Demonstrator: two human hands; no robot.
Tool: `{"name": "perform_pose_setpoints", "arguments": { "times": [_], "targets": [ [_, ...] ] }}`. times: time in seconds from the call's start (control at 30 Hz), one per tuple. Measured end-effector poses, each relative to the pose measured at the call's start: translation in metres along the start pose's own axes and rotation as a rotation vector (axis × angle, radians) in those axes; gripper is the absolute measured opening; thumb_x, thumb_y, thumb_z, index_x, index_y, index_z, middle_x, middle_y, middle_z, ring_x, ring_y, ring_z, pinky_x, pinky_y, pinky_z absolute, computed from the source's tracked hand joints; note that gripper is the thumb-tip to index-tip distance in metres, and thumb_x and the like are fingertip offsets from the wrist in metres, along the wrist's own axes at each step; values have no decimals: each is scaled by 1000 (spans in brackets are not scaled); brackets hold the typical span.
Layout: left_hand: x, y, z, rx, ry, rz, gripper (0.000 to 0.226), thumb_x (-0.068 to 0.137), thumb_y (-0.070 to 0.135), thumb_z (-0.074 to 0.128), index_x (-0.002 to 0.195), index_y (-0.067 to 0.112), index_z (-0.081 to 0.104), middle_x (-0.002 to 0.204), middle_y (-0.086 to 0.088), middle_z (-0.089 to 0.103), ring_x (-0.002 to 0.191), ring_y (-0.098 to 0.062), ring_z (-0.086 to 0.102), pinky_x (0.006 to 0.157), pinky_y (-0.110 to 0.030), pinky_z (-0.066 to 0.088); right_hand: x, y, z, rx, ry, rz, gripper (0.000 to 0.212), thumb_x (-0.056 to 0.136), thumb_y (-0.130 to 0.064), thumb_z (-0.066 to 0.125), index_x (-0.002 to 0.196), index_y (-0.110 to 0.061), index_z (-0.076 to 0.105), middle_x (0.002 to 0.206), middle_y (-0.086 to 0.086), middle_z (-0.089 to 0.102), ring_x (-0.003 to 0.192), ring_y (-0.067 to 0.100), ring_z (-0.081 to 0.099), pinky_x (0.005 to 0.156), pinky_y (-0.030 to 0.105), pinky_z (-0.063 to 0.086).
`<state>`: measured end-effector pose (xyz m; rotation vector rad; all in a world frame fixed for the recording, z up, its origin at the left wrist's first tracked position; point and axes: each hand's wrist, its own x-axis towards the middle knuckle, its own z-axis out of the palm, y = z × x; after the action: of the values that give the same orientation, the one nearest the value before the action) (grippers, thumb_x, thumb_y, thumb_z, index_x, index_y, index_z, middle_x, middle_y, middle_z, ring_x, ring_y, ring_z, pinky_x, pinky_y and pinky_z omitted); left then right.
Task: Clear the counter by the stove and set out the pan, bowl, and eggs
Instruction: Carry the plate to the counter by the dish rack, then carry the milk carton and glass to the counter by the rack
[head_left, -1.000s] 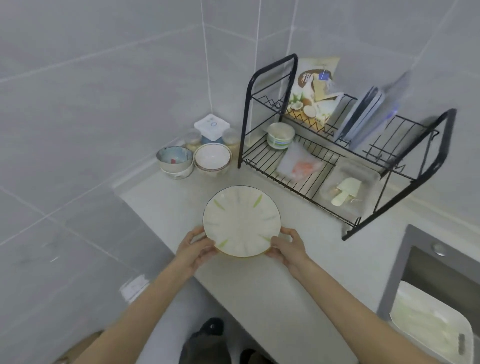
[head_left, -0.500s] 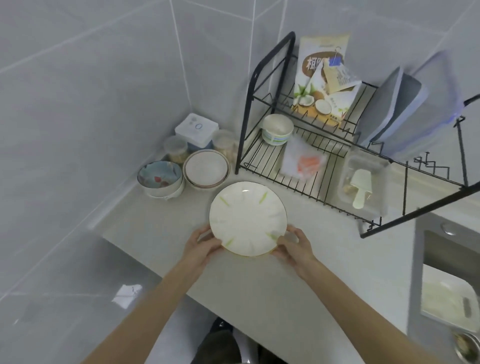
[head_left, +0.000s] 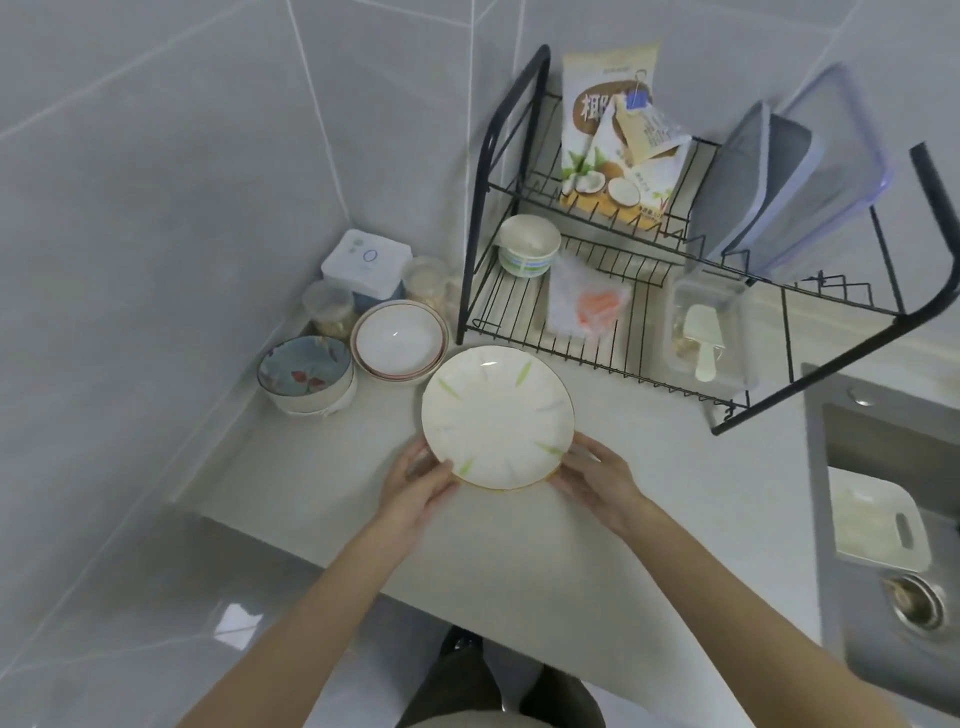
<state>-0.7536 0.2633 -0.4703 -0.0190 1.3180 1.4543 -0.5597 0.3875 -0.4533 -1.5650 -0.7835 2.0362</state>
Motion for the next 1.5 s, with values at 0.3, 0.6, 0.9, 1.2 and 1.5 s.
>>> {"name": "perform_pose_setpoints", "arguments": {
  "times": [0.3, 0.6, 0.9, 1.2, 1.5],
  "targets": [
    [-37, -19, 11, 421, -195, -280, 16, 93, 11, 55, 109, 12, 59, 108, -5, 63, 90, -21, 64, 78, -28, 52, -47, 31, -44, -64, -49, -5, 34, 91, -6, 57, 126, -7, 55, 115, 10, 70, 111, 36, 62, 101, 45, 48],
    [-81, -70, 98, 754, -455, -198, 22, 95, 14, 52, 116, 15, 57, 117, -3, 62, 102, -22, 62, 91, -29, 47, -131, 56, -165, -11, 85, -121, 30, 93, -11, 55, 123, -13, 57, 115, 7, 69, 97, 28, 65, 87, 36, 54],
    [-179, -201, 242, 1033, -769, -163, 20, 95, 13, 53, 113, 19, 59, 112, 0, 64, 92, -15, 65, 87, -25, 48, -256, 107, -345, 174, 348, -255, 30, 92, -15, 58, 122, -17, 59, 114, 4, 70, 98, 26, 66, 83, 30, 54],
    [-322, -368, 364, 1309, -1114, -213, 23, 93, 20, 57, 117, 21, 59, 117, 1, 63, 98, -16, 64, 93, -32, 48, -407, 192, -508, 364, 656, -383, 32, 89, -17, 63, 121, -18, 61, 112, 2, 71, 94, 21, 67, 88, 34, 53],
    [-468, -522, 448, 1575, -1560, -228, 30, 94, 17, 55, 125, 16, 55, 118, -4, 59, 86, -11, 62, 67, -15, 54, -541, 287, -597, 597, 1032, -468, 30, 92, -17, 58, 122, -19, 59, 115, 0, 69, 99, 22, 67, 92, 34, 53]
  ]
}}
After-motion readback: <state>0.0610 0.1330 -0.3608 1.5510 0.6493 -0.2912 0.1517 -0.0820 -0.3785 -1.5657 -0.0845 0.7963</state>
